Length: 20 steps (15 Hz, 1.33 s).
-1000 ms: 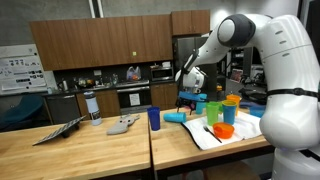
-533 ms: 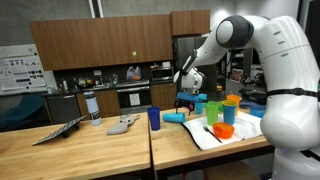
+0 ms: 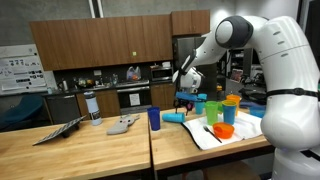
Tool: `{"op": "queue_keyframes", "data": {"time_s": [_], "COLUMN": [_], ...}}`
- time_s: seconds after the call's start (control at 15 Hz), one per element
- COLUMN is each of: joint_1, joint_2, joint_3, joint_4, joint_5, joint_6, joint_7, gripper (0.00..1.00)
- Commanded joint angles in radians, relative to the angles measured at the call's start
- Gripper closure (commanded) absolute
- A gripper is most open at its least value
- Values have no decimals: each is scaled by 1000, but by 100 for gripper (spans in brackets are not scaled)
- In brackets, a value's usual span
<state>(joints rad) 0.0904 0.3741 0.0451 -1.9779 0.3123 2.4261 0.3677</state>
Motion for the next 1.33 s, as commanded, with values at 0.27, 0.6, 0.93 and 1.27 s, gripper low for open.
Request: {"op": "queue_keyframes", "data": {"time_s": [0.27,0.6,0.93,1.27], "joint_1": [8,11,8,12], "joint_2": [9,9,-19,-58], "joint_3": [-3,0,2,-2], "joint_4": [4,0,-3,-20], "joint_5": [-13,-9,-20,-50], "joint_6": [5,10,3,25], "joint_7": [11,18,-9,-18], "gripper": [79,86,87,87]}}
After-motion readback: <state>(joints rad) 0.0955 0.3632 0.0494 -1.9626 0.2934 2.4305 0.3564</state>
